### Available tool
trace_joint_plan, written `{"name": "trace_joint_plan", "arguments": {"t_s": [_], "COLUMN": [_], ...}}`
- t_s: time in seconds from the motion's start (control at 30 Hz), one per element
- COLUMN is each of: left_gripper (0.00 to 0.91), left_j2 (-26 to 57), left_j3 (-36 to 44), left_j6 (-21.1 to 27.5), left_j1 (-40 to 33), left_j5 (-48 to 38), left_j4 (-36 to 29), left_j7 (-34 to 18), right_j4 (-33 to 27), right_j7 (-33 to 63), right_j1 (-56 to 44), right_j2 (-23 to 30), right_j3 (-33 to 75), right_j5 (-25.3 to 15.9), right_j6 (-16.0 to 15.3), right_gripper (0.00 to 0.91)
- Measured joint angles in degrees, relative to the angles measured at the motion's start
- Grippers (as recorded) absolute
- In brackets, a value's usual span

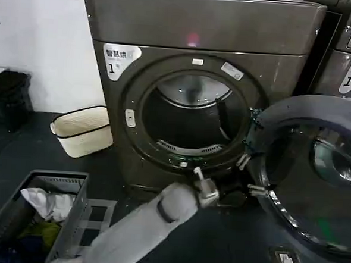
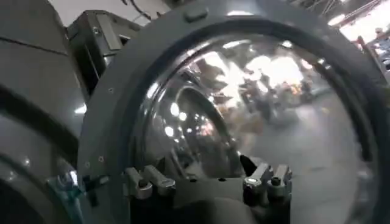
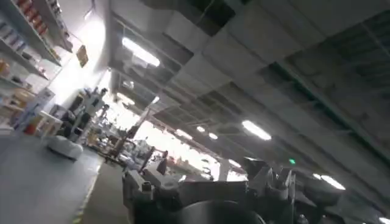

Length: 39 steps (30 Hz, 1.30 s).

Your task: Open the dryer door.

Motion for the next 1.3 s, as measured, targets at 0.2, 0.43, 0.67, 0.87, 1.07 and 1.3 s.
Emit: {"name": "trace_joint_plan", "arguments": {"t_s": [0.2,0.43,0.67,0.87,1.07,1.3], "left_gripper": [0.907,0.907,0.907,0.907,0.907,0.907], "left_j2": [9.65,21.83,33.05,41.73,50.15,56.93], "left_j3": [-0.95,-4.74,-11.85,-20.67,-30.02,-38.83], "left_j6": [2.88,4.82,12.73,20.71,31.21,42.2], "left_j1": [2.22,5.86,11.01,17.97,26.98,37.54], "left_j5": [-1.91,-4.79,-10.15,-15.36,-24.82,-39.29], "left_j4": [-8.79,-18.0,-23.95,-28.01,-30.74,-33.07], "left_j7": [-0.98,1.15,-0.81,-3.81,-11.83,-27.35], "right_j4": [0.14,0.11,0.24,-1.05,-2.52,-3.93], "right_j7": [-0.58,-1.15,-1.48,-1.51,-1.7,-2.31], "right_j1": [0.66,1.57,2.51,3.05,3.06,3.59], "right_j2": [-1.03,-2.58,-3.11,-4.48,-5.56,-5.65], "right_j3": [-0.73,-1.94,-3.62,-4.32,-4.31,-5.02], "right_j5": [0.3,0.19,0.08,0.15,0.56,1.07], "right_j6": [-0.63,-0.87,-0.61,-0.35,0.46,1.56], "right_gripper": [0.907,0.907,0.907,0.907,0.907,0.907]}}
